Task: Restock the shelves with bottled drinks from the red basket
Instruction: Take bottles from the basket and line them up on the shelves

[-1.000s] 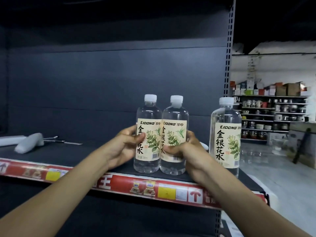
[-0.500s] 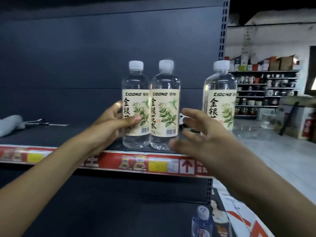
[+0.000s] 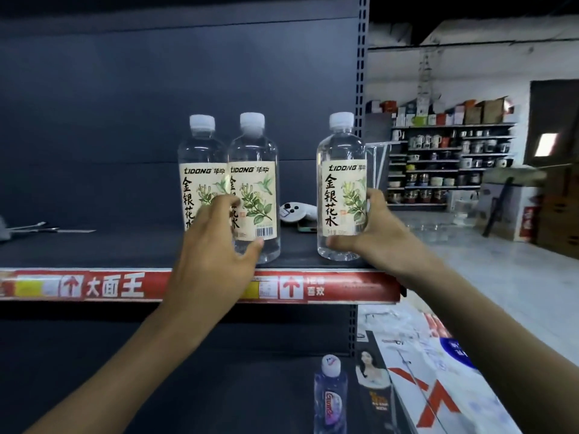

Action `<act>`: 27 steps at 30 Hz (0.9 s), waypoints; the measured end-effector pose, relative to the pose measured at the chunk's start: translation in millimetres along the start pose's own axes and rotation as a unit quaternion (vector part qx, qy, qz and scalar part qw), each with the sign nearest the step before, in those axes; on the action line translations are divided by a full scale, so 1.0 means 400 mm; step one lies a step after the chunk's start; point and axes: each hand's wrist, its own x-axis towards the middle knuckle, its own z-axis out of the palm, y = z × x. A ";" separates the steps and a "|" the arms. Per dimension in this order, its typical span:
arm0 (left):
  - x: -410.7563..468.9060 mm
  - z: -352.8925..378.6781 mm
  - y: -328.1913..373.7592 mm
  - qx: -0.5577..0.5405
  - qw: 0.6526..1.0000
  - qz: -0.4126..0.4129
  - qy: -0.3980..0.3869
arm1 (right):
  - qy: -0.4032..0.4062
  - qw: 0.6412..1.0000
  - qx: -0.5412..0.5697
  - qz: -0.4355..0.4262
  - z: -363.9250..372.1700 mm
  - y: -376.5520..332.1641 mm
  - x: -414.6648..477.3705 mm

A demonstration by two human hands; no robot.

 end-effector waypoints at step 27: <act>0.166 -0.014 -0.143 -0.404 0.868 -0.192 -0.214 | -0.050 0.996 0.078 -0.007 0.001 0.020 0.048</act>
